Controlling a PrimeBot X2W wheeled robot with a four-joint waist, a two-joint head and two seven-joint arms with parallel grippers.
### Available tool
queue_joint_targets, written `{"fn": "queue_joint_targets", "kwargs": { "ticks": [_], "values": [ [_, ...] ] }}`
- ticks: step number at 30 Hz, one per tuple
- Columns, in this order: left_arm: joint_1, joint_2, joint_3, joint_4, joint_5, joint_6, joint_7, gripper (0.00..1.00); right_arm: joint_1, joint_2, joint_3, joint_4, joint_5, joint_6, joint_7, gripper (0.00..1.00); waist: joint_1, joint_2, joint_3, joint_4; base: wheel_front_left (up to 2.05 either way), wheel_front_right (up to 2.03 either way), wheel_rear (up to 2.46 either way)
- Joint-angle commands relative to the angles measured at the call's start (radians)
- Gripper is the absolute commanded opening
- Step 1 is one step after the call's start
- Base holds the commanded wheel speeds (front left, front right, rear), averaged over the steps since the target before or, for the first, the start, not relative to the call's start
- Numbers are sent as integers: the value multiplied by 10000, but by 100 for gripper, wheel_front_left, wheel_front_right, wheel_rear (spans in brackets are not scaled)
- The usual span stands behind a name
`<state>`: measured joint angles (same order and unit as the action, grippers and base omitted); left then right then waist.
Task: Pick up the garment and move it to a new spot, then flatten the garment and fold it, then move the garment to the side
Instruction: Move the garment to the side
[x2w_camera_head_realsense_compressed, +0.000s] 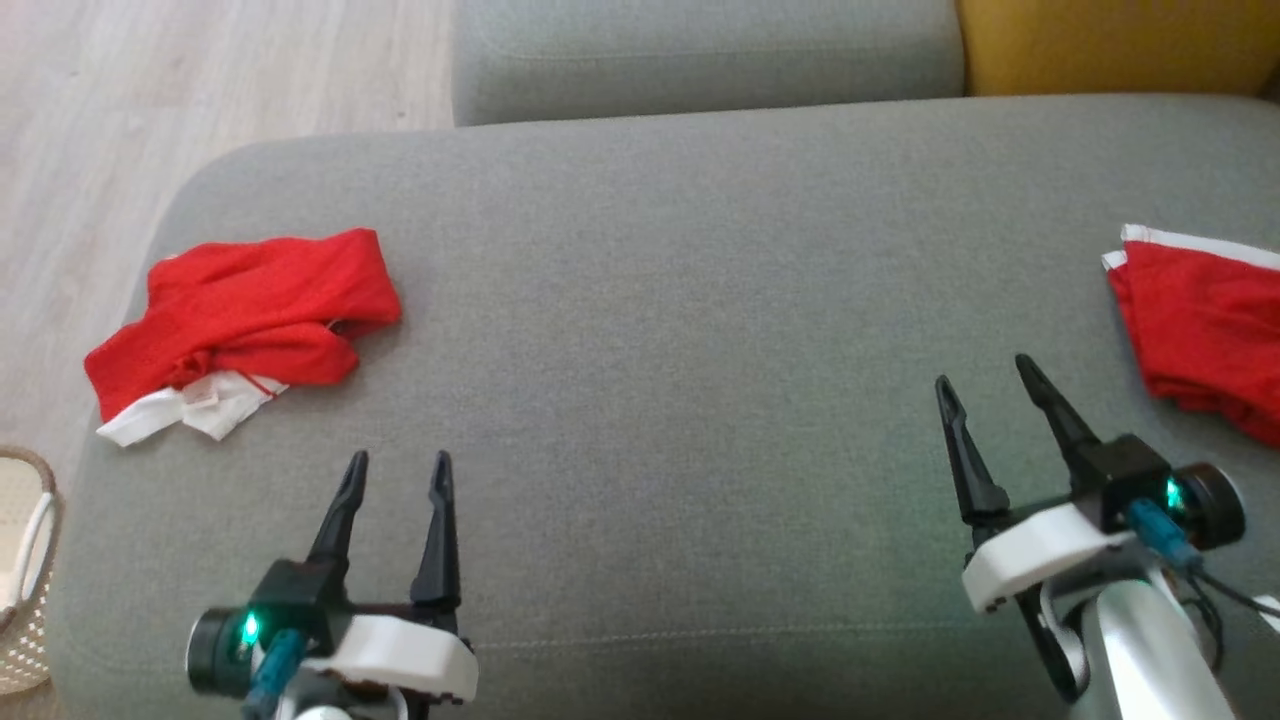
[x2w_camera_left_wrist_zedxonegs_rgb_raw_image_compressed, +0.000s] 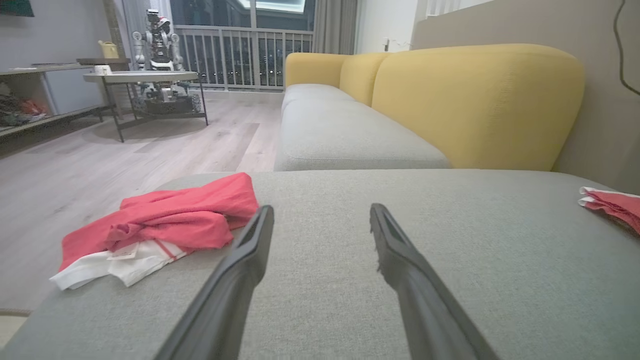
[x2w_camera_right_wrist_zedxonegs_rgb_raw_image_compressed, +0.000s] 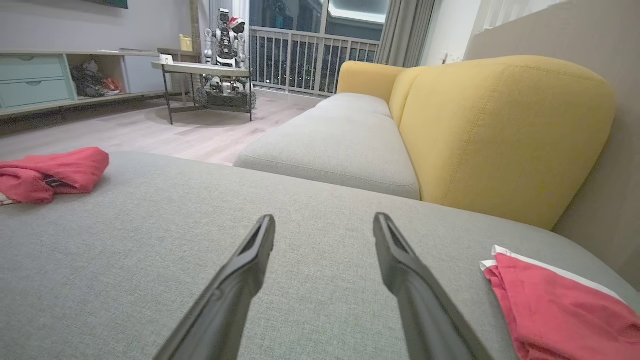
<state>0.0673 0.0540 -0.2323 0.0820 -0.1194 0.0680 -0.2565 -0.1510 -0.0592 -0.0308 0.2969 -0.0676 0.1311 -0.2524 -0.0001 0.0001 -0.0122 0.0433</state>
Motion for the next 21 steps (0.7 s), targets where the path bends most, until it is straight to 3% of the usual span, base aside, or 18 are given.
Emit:
{"fn": "queue_joint_targets", "kwargs": {
  "ticks": [1,6,21],
  "values": [
    [-274,-34,277,-300,-146,202,-53,100,-128,79,264,-518,178,-4,-92,100,1,-1,-53,58,0,0,0],
    [-14,-35,145,-367,-384,386,-53,100,308,86,339,-822,726,-4,-92,100,1,-1,-132,85,0,0,0],
    [-49,-37,214,-489,-447,368,-53,100,567,88,329,-1176,1150,-4,-93,100,1,-1,-124,3,0,0,0]
  ]
}}
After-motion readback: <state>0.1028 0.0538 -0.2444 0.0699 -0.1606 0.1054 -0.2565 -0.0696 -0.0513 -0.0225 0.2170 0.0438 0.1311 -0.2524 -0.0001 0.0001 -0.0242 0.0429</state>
